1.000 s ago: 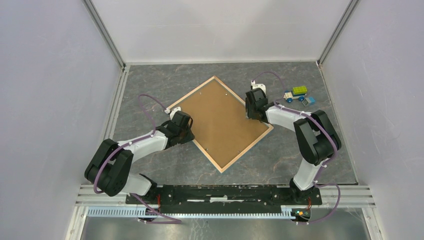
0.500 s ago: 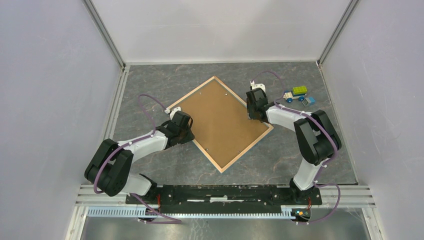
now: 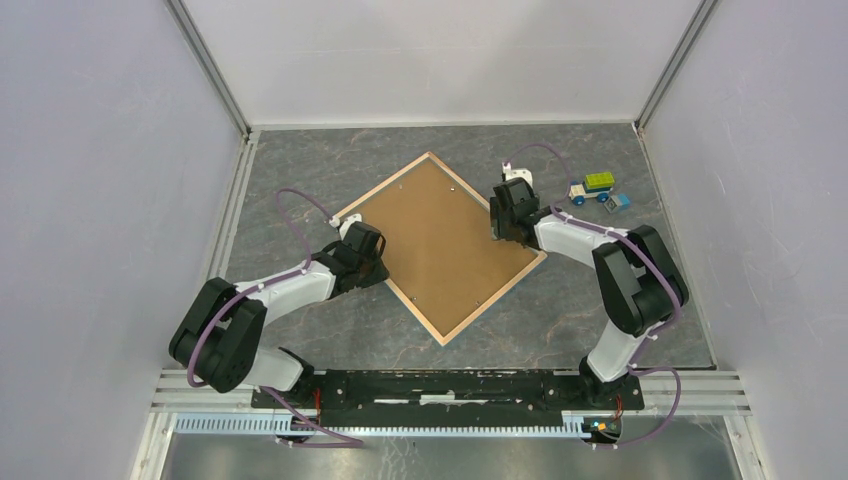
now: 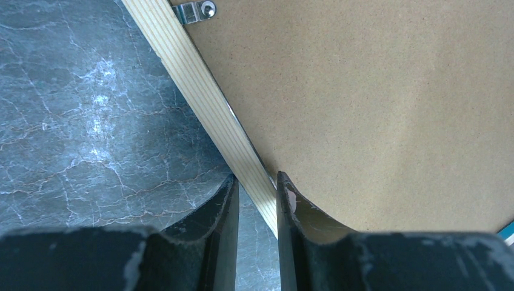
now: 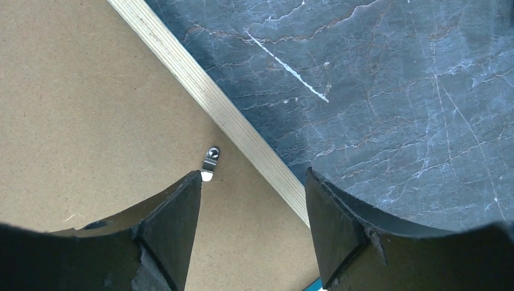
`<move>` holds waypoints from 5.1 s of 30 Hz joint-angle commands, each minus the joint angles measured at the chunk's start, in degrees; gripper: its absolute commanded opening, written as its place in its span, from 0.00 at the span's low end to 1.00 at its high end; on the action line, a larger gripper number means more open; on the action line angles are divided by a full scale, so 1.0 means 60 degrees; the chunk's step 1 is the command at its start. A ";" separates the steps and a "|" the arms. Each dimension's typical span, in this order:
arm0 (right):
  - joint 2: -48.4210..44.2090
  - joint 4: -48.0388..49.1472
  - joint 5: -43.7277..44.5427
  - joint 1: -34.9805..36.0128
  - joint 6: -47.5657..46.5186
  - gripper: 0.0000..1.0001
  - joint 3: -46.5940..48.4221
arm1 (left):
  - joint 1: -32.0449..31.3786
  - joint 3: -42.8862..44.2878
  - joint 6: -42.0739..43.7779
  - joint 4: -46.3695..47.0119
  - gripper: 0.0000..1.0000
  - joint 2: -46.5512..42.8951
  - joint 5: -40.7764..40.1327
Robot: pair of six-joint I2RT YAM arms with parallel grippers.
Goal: Put the photo into the frame
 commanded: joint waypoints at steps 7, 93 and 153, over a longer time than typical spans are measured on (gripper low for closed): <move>0.1195 -0.1216 0.0484 0.0123 0.0671 0.66 0.1231 | 0.0087 -0.0296 0.0570 -0.0191 0.18 0.0188 0.0048; 0.0605 -0.0646 -0.1610 -0.0497 -0.1798 0.43 0.0328 | 0.0221 -0.0401 0.0597 -0.0095 0.18 0.0106 0.0229; -0.2603 0.2355 -0.3064 0.0190 0.0594 0.32 -0.4310 | 0.1952 0.3771 0.1278 -0.1318 0.43 0.3033 0.0532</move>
